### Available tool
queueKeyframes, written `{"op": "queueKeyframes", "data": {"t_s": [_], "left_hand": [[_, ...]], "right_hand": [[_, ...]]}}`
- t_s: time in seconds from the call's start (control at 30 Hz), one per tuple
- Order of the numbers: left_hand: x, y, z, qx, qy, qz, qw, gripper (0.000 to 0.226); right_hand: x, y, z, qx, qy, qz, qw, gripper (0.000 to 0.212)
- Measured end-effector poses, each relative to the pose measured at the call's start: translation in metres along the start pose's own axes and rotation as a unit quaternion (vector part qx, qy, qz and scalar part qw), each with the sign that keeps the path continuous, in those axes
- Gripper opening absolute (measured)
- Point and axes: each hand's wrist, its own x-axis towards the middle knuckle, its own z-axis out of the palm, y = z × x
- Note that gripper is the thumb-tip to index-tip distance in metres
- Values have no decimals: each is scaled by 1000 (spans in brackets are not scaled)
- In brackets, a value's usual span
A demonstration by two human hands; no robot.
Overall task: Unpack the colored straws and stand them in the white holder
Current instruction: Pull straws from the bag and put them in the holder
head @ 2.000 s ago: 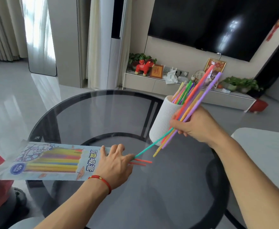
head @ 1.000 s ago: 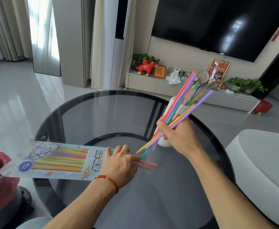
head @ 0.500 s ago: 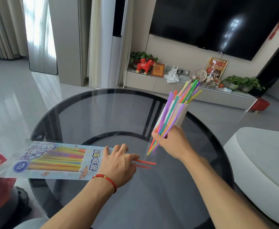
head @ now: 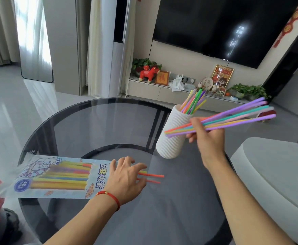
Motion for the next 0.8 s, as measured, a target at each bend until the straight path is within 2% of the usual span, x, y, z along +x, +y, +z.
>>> {"op": "queueKeyframes", "data": {"t_s": [0.1,0.17,0.37,0.5,0.6,0.7,0.8], "left_hand": [[1,1,1,-31,31,14,999,37],[1,-1,1,-35,40,18,998,35],[0,-2,3,-20,25,22,999,33],[0,-2,3,-17,20,20,999,34],[0,-1,3,-8,17,20,1000,35],[0,-2,2,-12,18,23,1000,36],[1,-2,-1,-23,21,19,999,38]], "right_hand": [[29,-23,-21,90,100,-6,991,9],[45,-31,-27,94,120,-16,988,9],[72,-40,-12,-56,83,-54,994,9],[80,-42,3,-172,49,-62,982,19],[85,-46,11,-261,-8,-34,965,27],[85,-51,14,-278,-50,-5,959,27],[84,-57,13,-262,-20,-43,964,27]]}}
